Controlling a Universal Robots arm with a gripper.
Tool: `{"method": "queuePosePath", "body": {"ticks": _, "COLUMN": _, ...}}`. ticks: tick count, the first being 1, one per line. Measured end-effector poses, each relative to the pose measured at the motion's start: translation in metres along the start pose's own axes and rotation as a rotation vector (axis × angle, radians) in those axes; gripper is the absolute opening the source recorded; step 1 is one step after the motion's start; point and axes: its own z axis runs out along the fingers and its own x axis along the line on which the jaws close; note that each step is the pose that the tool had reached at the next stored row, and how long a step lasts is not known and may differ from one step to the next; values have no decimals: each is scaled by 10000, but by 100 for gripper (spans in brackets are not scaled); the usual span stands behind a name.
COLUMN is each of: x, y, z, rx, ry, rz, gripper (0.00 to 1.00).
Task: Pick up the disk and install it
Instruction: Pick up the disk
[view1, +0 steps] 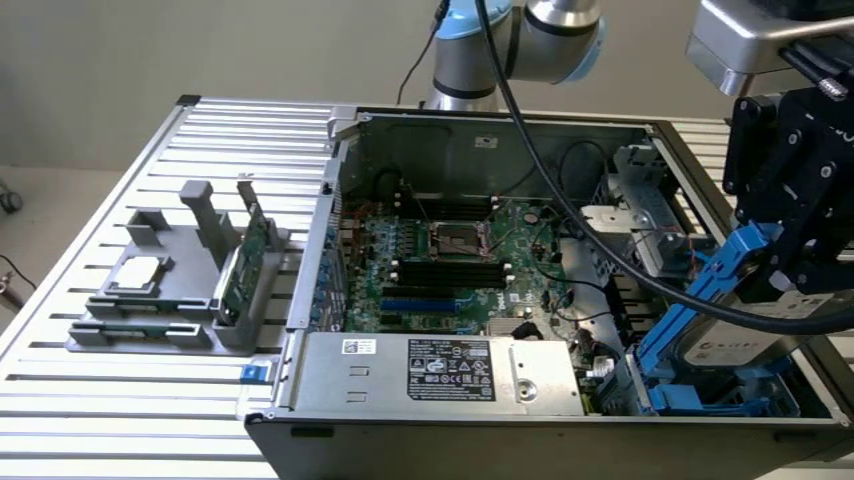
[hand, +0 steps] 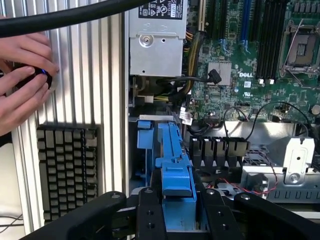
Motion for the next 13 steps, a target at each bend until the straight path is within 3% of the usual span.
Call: {"method": "queuePosePath", "body": {"ticks": 13, "x": -9, "y": 14, "z": 106, "rx": 4, "ry": 29, "rz": 233, "gripper": 33}}
